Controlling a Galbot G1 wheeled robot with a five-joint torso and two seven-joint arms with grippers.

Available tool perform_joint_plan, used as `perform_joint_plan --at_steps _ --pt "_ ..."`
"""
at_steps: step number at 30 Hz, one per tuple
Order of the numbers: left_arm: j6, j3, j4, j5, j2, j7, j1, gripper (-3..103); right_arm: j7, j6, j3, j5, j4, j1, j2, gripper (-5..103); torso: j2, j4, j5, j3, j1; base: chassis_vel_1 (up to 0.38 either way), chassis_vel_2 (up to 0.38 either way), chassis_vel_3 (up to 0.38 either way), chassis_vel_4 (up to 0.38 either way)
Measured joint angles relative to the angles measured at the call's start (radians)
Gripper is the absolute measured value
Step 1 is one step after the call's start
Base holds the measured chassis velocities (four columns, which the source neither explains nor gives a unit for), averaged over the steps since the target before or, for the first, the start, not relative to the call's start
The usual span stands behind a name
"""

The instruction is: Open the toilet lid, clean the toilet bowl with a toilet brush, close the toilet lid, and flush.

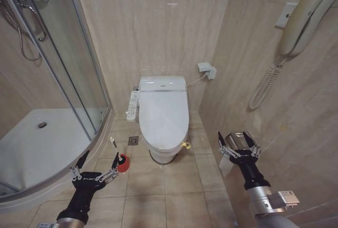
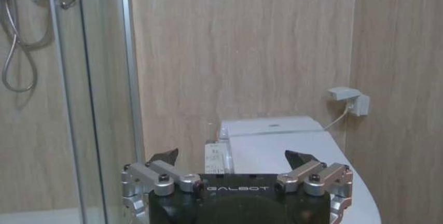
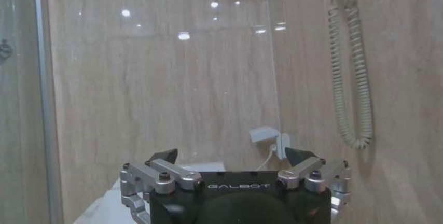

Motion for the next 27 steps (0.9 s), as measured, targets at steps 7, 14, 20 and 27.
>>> perform_joint_plan --at_steps 7,14,20,27 --pt "0.0 0.0 0.0 0.0 0.0 0.0 0.0 100 0.001 0.007 0.001 0.0 -0.006 -0.002 0.0 100 0.0 -0.0003 -0.0001 0.0 0.0 -0.178 0.172 0.177 -0.177" --pt "0.0 0.0 0.0 0.0 0.0 0.0 0.0 100 0.004 0.017 -0.002 0.002 -0.021 0.001 -0.005 100 0.0 -0.0001 -0.0002 0.0 0.001 -0.251 0.254 0.257 -0.248" --pt "0.0 0.0 0.0 0.0 0.0 0.0 0.0 100 0.01 0.025 -0.012 0.006 -0.038 0.002 -0.007 100 0.0 0.0 -0.0005 0.0 0.001 -0.297 0.299 0.301 -0.302" --pt "0.0 0.0 0.0 0.0 0.0 0.0 0.0 100 -0.057 0.077 -0.016 -0.012 -0.102 -0.11 0.004 100 -0.001 -0.0005 -0.0004 0.0 0.001 -0.159 0.167 0.109 -0.096"
